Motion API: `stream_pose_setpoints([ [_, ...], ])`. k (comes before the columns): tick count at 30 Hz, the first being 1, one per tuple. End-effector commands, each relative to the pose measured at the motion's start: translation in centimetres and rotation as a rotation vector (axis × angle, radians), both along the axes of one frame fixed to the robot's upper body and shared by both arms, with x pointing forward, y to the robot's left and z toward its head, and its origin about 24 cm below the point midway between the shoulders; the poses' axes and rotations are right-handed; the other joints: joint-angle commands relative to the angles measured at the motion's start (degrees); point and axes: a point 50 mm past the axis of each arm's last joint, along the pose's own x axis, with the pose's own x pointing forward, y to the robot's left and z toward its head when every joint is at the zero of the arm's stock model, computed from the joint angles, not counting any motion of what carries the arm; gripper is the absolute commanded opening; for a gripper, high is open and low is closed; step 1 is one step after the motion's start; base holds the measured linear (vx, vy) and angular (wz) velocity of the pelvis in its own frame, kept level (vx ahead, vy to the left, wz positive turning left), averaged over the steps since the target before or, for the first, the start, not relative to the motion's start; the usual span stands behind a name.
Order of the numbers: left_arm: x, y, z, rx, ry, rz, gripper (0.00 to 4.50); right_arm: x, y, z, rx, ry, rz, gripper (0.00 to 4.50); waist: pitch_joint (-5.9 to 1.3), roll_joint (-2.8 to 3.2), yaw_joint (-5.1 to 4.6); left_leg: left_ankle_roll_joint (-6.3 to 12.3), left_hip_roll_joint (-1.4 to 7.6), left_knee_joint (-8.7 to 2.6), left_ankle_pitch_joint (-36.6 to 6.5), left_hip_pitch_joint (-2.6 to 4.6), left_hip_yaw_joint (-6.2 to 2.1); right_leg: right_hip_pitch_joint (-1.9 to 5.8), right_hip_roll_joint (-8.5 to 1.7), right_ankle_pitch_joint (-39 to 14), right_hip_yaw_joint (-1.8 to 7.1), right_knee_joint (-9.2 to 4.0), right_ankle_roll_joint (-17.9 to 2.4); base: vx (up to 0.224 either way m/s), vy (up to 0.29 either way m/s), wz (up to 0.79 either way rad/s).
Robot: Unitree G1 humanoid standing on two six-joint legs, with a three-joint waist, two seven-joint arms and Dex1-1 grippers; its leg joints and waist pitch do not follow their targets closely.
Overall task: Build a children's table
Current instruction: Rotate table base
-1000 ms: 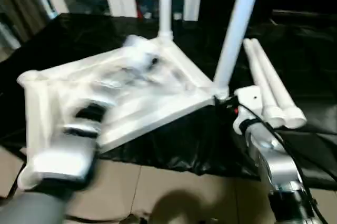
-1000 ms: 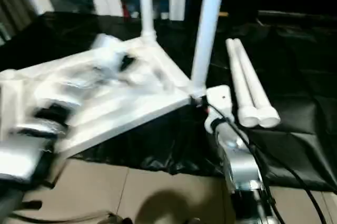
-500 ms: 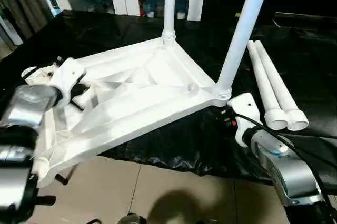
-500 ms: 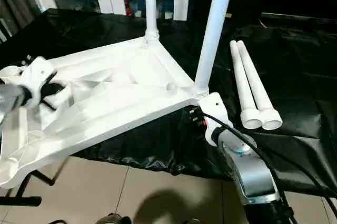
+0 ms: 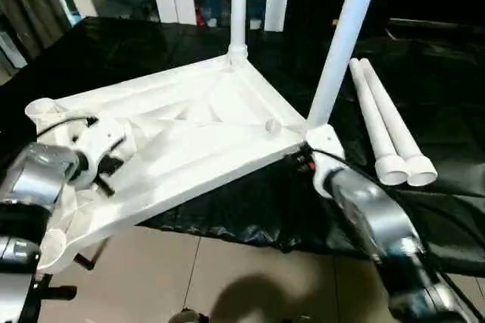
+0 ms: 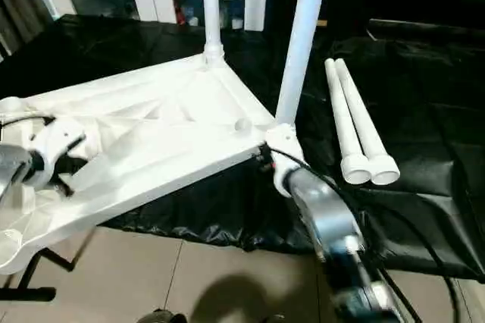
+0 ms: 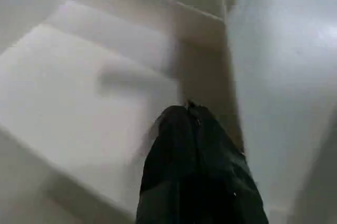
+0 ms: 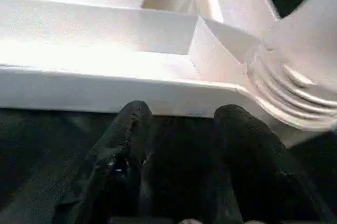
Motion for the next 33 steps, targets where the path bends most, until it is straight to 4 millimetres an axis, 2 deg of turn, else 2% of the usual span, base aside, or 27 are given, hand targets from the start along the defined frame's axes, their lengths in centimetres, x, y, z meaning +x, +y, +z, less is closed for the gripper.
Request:
stream_pose_setpoints([
  [1,-0.6,-0.7,-0.4,-0.034,0.079,-0.07,0.0,0.8,0.2,-0.5,-0.012,0.007,-0.003,1.85,-4.4,0.05,-0.08,-1.33,2.51,-3.82,-7.97,1.46,-1.36,2.68,-4.14,-2.71,3.1,-3.09,-13.71,0.0,0.0,0.0],
  [3,-1.0,-1.0,-0.6,-0.051,0.115,-0.107,0.0,1.2,0.4,-0.8,-0.014,0.017,-0.003,1.7,-4.42,0.33,0.04,-1.0,2.55,-3.71,-7.26,1.48,-1.33,2.68,-4.23,-1.73,3.08,-2.91,-14.18,0.0,0.0,0.0],
  [4,-1.4,-1.6,-0.7,-0.086,0.154,-0.155,0.0,1.8,0.6,-1.1,-0.013,0.031,-0.005,1.6,-4.51,-0.22,0.05,-0.82,2.59,-3.77,-7.38,1.43,-1.38,2.83,-4.43,-2.17,3.05,-2.82,-14.52,0.0,0.0,0.0],
  [5,-1.5,-2.0,-0.7,-0.106,0.166,-0.173,0.0,2.1,0.7,-1.2,-0.013,0.033,-0.007,1.56,-4.31,0.11,-0.01,-0.96,2.64,-3.84,-8.22,1.47,-1.34,2.7,-4.46,-3.83,3.06,-3.05,-14.72,0.0,0.0,0.0],
  [6,-1.5,-2.1,-0.7,-0.111,0.168,-0.18,0.0,2.2,0.7,-1.2,-0.012,0.033,-0.007,1.5,-4.26,0.14,-0.08,-1.15,2.61,-3.8,-8.5,1.46,-1.3,2.7,-4.35,-4.2,3.06,-3.03,-14.7,0.0,0.0,0.0],
  [7,-1.7,-2.7,-0.6,-0.145,0.183,-0.219,0.0,2.6,0.9,-1.3,-0.004,0.035,-0.01,1.39,-4.37,-0.14,-0.04,-1.09,2.64,-3.79,-8.24,1.46,-1.31,2.83,-4.4,-4.05,3.1,-2.85,-14.6,0.0,0.0,0.0],
  [8,-1.7,-2.8,-0.5,-0.15,0.185,-0.224,0.0,2.6,0.9,-1.3,-0.003,0.036,-0.011,1.24,-4.29,-0.05,-0.13,-1.04,2.6,-3.8,-8.56,1.57,-1.23,2.69,-4.29,-4.43,3.09,-2.98,-14.51,0.0,0.0,0.0],
  [9,-1.8,-3.5,-0.4,-0.189,0.196,-0.254,0.0,3.0,1.2,-1.3,0.011,0.04,-0.01,1.15,-4.32,-0.59,-0.21,-0.92,2.63,-3.84,-8.42,1.5,-1.18,2.84,-4.29,-4.39,3.1,-2.96,-14.52,0.0,0.0,0.0],
  [10,-1.7,-4.4,-0.3,-0.231,0.198,-0.281,0.0,3.3,1.6,-1.1,0.024,0.036,-0.004,1.08,-4.36,-0.6,-0.16,-0.73,2.61,-3.75,-8.06,1.48,-1.22,2.84,-4.52,-4.68,3.13,-2.81,-14.91,0.0,0.0,0.0],
  [11,-1.7,-5.0,-0.2,-0.264,0.199,-0.302,0.0,3.6,2.0,-1.0,0.035,0.031,0.001,1.01,-4.33,-0.28,-0.17,-0.9,2.71,-3.7,-8.52,1.58,-1.18,2.63,-4.59,-5.46,3.14,-2.98,-15.01,0.0,0.0,0.0],
  [12,-1.6,-5.4,-0.2,-0.278,0.198,-0.312,0.0,3.7,2.3,-0.9,0.038,0.026,0.011,1.01,-4.24,-0.29,-0.21,-1.07,2.72,-3.78,-8.77,1.65,-1.18,2.61,-4.37,-5.71,3.1,-3.11,-14.99,0.0,0.0,0.0],
  [13,-1.4,-6.6,-0.1,-0.323,0.196,-0.347,0.0,4.0,3.4,-0.6,0.056,0.011,0.048,0.92,-4.36,-0.61,-0.23,-1.12,2.67,-3.75,-8.31,1.55,-1.09,2.76,-4.24,-4.49,3.08,-2.78,-15.07,0.0,0.0,0.0],
  [16,-0.8,-8.9,0.0,-0.386,0.182,-0.399,0.0,3.8,5.7,-0.3,0.106,0.008,0.151,0.7,-4.41,-0.79,-0.47,-0.71,2.63,-3.7,-7.77,1.36,-1.17,3.0,-4.23,-2.69,2.99,-2.6,-15.27,0.0,0.0,0.0],
  [17,-0.6,-9.3,0.0,-0.386,0.176,-0.405,0.0,3.7,6.1,-0.3,0.111,0.008,0.166,0.63,-4.46,-0.89,-0.64,-0.45,2.61,-3.7,-7.43,1.13,-1.22,3.24,-4.23,-2.06,2.96,-2.57,-15.21,0.0,0.0,0.0],
  [19,0.2,-10.2,-0.4,-0.364,0.144,-0.405,0.0,3.6,6.5,-0.4,0.112,0.005,0.179,0.37,-4.55,-0.97,-0.83,-0.04,2.58,-3.6,-6.63,1.16,-1.21,3.28,-4.13,-0.42,2.93,-2.46,-15.51,0.0,0.0,0.0],
  [20,0.7,-10.7,-0.5,-0.357,0.123,-0.401,0.0,3.6,6.6,-0.4,0.108,0.0,0.179,0.24,-4.62,-0.83,-0.91,0.19,2.47,-3.47,-6.66,1.25,-1.14,3.25,-4.05,0.11,2.94,-2.47,-15.66,0.0,0.0,0.0],
  [21,1.9,-11.7,-0.8,-0.341,0.067,-0.369,0.0,3.8,6.3,-0.3,0.104,-0.016,0.162,0.24,-4.6,-0.97,-0.99,0.3,2.37,-3.45,-6.75,1.23,-1.11,3.25,-4.0,0.05,2.93,-2.58,-15.7,0.0,0.0,0.0],
  [22,1.9,-11.7,-0.8,-0.341,0.067,-0.369,0.0,3.8,6.3,-0.3,0.104,-0.016,0.162,0.19,-4.65,-0.88,-0.96,0.31,2.17,-3.33,-7.11,1.32,-1.05,3.28,-3.76,0.18,2.93,-2.79,-15.35,0.0,0.0,0.0],
  [23,2.3,-12.0,-0.9,-0.332,0.046,-0.356,0.0,3.9,6.1,-0.2,0.104,-0.023,0.155,0.11,-4.73,-0.96,-0.88,0.49,2.41,-3.36,-6.84,1.16,-1.23,3.52,-4.08,0.75,2.95,-2.48,-15.56,0.0,0.0,0.0],
  [24,2.8,-12.3,-0.9,-0.313,0.015,-0.34,0.0,4.1,5.8,-0.1,0.096,-0.035,0.144,0.04,-4.71,-0.76,-0.89,0.4,2.43,-3.38,-6.86,1.06,-1.29,3.6,-4.11,0.6,2.9,-2.49,-15.53,0.0,0.0,0.0],
  [25,3.4,-12.6,-0.8,-0.301,-0.029,-0.306,0.0,4.3,5.3,0.1,0.085,-0.054,0.126,0.04,-4.72,-0.91,-0.85,0.34,2.49,-3.3,-7.63,1.28,-1.24,3.43,-4.13,-0.18,2.89,-2.68,-15.46,0.0,0.0,0.0],
  [26,4.0,-12.7,-0.7,-0.288,-0.066,-0.277,0.0,4.5,4.9,0.4,0.077,-0.07,0.109,0.04,-4.7,-0.36,-0.86,0.14,2.35,-3.22,-8.27,1.34,-1.19,3.31,-3.92,-0.48,2.88,-2.85,-15.32,0.0,0.0,0.0],
  [27,4.0,-12.7,-0.7,-0.285,-0.07,-0.275,0.0,4.6,4.8,0.4,0.076,-0.072,0.106,0.04,-4.73,-0.63,-0.89,0.13,2.32,-3.19,-8.36,1.37,-1.13,3.38,-3.84,-0.27,2.88,-2.87,-15.34,0.0,0.0,0.0],
  [28,4.9,-12.7,-0.5,-0.238,-0.144,-0.23,0.0,5.1,3.7,1.1,0.071,-0.107,0.042,0.04,-4.77,-0.56,-0.73,0.3,2.31,-3.17,-8.17,1.29,-1.2,3.44,-3.76,0.25,2.83,-2.85,-15.39,0.0,0.0,0.0],
  [29,5.1,-12.7,-0.5,-0.221,-0.17,-0.216,0.0,5.3,3.2,1.3,0.067,-0.113,0.008,0.04,-4.79,-0.09,-0.8,0.06,2.28,-3.19,-8.93,1.34,-1.28,3.38,-3.63,0.33,2.82,-2.94,-15.12,0.0,0.0,0.0],
  [31,5.6,-12.3,-0.5,-0.159,-0.223,-0.198,0.0,5.6,2.0,1.8,0.037,-0.118,-0.073,0.04,-4.91,0.13,-0.63,-0.27,2.4,-3.19,-9.07,1.41,-1.49,3.56,-3.76,0.86,2.7,-2.62,-15.43,0.0,0.0,0.0],
  [33,5.7,-11.9,-0.6,-0.113,-0.257,-0.19,0.0,5.8,1.3,2.0,0.015,-0.123,-0.105,0.04,-4.93,-0.08,-0.6,0.06,2.2,-3.06,-8.67,1.32,-1.39,3.67,-3.61,1.59,2.7,-2.73,-15.27,0.0,0.0,0.0],
])
